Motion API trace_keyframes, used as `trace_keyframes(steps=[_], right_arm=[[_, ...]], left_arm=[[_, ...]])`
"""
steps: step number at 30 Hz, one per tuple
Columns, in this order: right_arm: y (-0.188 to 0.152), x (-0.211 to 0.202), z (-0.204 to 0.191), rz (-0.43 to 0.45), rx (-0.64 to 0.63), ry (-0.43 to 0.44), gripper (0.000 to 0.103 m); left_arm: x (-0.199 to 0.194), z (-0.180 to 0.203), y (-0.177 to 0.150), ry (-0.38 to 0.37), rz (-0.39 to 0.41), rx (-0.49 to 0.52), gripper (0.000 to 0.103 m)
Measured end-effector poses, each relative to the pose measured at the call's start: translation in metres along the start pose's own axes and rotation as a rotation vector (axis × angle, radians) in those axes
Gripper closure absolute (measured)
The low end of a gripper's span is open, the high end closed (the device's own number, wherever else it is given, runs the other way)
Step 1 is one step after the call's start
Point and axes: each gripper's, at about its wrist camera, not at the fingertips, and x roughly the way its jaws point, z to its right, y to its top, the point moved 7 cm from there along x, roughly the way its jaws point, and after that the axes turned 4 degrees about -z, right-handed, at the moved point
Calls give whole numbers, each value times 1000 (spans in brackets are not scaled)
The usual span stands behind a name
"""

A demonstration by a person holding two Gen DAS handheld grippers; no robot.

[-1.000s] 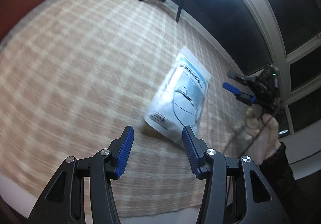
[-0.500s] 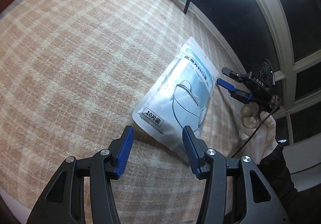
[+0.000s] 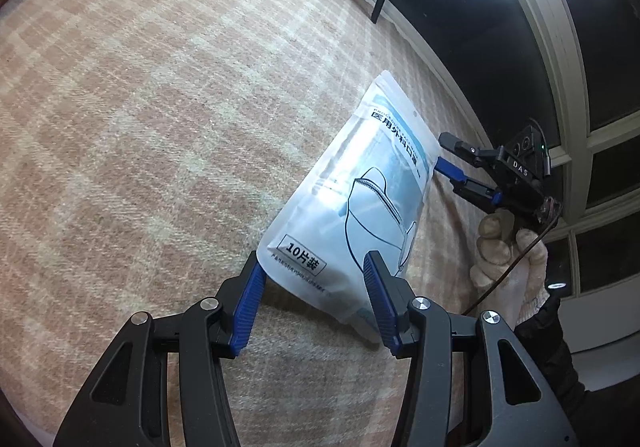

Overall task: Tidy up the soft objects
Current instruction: 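Close the left tool on the mask bag edge while the right tool grips its top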

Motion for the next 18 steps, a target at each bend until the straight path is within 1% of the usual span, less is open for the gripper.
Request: trace_keyframes(steps=[3,5,10,15,16,18], right_arm=[[0,1,0,3,12,16,56],[-1,1,3,5,26,29,61],[-3,1,8,15,73,68,67],[-7,2,13,14,103,89,82],[-8,3,15,14,102,74,85],[-9,4,15,14,94,56,88]], left_arm=[[0,-1,2,-9,6,-15,54],[-1,0,3,-11,9,-15,54],[-2,0,5,-25,23,-32,54],[-9,-6,11,-17,49,-48,54],[-11,-8,12,-17,54,-55,54],[-13,-10,14,-22,61,-62,54]])
